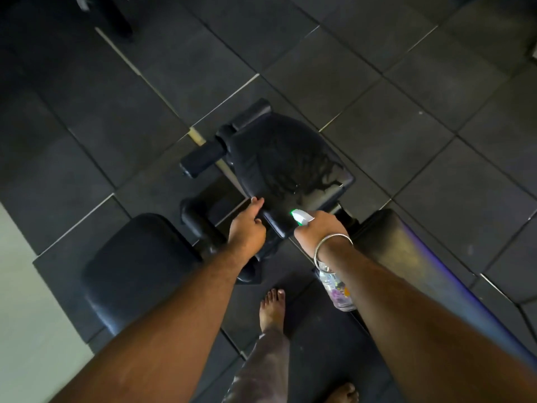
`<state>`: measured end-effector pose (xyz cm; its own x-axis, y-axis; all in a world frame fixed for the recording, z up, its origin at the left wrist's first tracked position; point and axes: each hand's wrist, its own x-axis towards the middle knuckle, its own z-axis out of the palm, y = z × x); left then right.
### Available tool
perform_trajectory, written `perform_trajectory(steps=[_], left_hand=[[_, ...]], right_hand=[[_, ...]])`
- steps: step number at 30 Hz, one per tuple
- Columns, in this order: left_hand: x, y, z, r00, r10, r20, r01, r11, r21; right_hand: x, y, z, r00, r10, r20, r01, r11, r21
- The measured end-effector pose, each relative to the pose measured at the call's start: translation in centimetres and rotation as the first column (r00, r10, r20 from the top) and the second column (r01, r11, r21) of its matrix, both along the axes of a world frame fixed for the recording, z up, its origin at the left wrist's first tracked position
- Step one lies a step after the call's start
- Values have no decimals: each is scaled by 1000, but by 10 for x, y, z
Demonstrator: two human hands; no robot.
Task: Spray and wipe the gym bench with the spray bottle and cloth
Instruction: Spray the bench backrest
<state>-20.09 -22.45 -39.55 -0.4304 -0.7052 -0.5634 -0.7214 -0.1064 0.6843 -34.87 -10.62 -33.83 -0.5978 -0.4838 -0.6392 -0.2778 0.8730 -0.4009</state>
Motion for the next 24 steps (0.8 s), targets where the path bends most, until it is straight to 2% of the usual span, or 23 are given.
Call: perform_trajectory(steps=[4, 11, 15, 19, 24], left_hand=[[7, -13, -5, 999, 22, -29, -21, 999, 30], [9, -35, 2, 994, 84, -72, -78, 993, 84], [3, -51, 7, 984, 153, -92, -144, 985, 90], [-12, -75, 12, 988, 133, -81, -129, 990, 55], [-38, -102, 14, 999, -8, 39, 11, 997, -79]], right_hand=[[-5, -24, 6, 999, 15, -34, -13, 999, 49], [-30, -101, 30, 998, 19, -55, -26, 991, -129], [-36, -122, 29, 995, -3, -95, -7, 995, -102], [-49, -122, 28, 993, -92, -70, 84, 990, -109], [-92, -123, 36, 957, -282, -67, 274, 956, -104]])
